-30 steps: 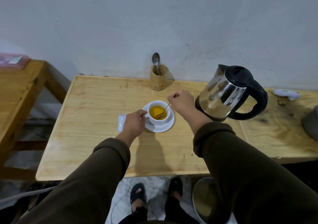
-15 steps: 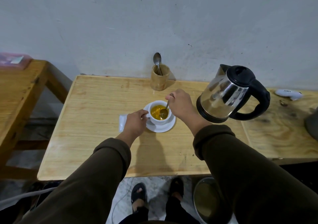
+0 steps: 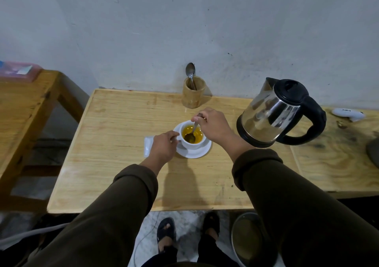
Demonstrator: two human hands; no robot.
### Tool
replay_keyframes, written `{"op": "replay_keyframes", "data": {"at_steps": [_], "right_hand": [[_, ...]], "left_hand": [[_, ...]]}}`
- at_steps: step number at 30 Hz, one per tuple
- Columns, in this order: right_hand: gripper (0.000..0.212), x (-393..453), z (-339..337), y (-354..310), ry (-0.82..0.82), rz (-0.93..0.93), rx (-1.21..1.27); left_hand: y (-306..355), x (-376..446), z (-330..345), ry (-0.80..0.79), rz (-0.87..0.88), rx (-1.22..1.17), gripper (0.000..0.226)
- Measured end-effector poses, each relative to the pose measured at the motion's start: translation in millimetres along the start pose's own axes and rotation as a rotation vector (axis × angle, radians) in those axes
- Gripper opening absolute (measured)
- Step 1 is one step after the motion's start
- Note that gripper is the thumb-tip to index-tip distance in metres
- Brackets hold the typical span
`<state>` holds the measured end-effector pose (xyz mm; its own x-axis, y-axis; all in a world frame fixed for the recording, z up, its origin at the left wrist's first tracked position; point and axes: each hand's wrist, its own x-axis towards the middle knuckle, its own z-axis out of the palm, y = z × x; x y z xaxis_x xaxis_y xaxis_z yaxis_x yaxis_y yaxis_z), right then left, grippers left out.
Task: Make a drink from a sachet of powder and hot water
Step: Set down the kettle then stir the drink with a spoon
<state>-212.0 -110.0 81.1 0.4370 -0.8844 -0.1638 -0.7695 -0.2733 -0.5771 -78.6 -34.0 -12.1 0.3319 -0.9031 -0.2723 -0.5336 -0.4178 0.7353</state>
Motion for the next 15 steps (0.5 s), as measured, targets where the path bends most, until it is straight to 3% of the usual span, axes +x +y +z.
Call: {"op": "replay_keyframes", "data": {"at_steps": [15], "right_hand": [[0.026,-1.3,3.9,5.7,0.030,-0.078,-0.023]], "left_hand": [[3.2,-1.2,-0.4,0.015,0.005,-0.011,0.031]]}}
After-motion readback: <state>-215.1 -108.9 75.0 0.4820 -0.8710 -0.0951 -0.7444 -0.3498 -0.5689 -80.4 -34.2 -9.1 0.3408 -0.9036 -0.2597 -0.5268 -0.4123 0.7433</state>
